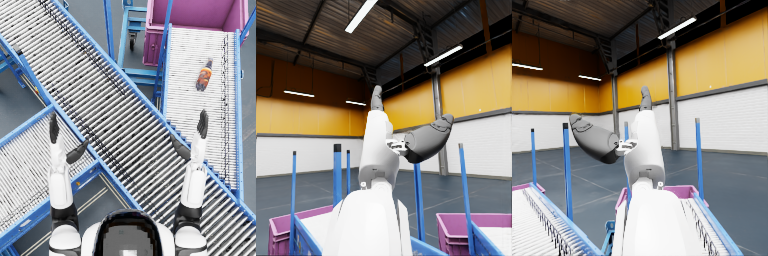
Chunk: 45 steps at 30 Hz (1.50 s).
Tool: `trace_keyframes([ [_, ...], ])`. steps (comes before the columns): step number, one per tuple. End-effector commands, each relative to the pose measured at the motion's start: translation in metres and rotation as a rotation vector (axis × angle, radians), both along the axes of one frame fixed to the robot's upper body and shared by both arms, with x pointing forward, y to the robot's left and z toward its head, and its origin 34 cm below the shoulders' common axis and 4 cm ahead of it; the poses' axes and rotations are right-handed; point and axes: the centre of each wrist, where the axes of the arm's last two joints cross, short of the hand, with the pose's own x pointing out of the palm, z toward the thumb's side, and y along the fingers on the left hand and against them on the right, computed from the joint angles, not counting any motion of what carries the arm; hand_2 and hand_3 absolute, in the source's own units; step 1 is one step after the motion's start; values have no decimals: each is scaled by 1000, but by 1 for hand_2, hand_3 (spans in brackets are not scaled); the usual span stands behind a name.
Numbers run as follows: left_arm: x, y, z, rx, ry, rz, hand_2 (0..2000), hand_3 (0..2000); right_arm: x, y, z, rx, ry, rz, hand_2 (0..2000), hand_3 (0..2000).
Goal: Pick up the oil and place it on the left assembly line, put the cola on the right, and keep Sprite still
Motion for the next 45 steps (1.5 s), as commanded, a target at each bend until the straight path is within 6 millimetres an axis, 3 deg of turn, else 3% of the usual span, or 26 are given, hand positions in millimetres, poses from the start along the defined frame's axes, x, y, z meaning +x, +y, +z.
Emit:
trace_keyframes([
  [1,1,-1,-3,-4,18,-13,0,0,0,1,-2,-3,11,18,0,0],
  [21,3,-27,-87,-118,497,-285,0,0,-12,33,-56,-39,333,459,0,0],
  [45,2,-29,-92,-127,528,-298,0,0,-13,34,-60,-38,356,485,0,0],
])
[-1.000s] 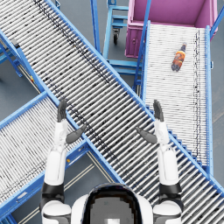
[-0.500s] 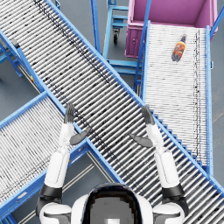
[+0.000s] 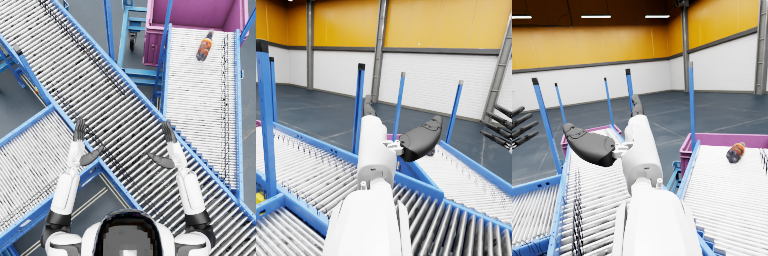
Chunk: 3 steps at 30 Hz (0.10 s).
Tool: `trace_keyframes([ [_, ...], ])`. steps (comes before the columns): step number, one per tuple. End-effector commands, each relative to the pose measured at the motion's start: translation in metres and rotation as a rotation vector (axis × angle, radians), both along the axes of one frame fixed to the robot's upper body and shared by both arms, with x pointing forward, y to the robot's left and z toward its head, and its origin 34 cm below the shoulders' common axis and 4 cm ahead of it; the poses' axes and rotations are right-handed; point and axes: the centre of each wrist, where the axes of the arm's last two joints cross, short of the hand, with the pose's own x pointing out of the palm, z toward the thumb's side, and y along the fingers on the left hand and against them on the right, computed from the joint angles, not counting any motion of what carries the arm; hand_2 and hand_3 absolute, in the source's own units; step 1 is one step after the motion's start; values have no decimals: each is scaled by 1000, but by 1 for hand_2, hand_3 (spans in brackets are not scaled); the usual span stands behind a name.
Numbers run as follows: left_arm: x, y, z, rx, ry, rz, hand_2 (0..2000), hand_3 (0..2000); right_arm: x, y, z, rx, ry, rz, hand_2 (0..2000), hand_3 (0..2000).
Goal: Pick up the oil and place it on the left assembly line, put the cola on the right, and keep Sprite still
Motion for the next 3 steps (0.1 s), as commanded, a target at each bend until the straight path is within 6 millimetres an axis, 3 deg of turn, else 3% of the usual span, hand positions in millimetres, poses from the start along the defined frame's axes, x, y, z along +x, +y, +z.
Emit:
trace_keyframes([
  [1,0,0,0,0,0,0,0,0,0,0,0,0,0,0,0,0],
  [3,0,0,0,0,0,0,0,0,0,0,0,0,0,0,0,0],
])
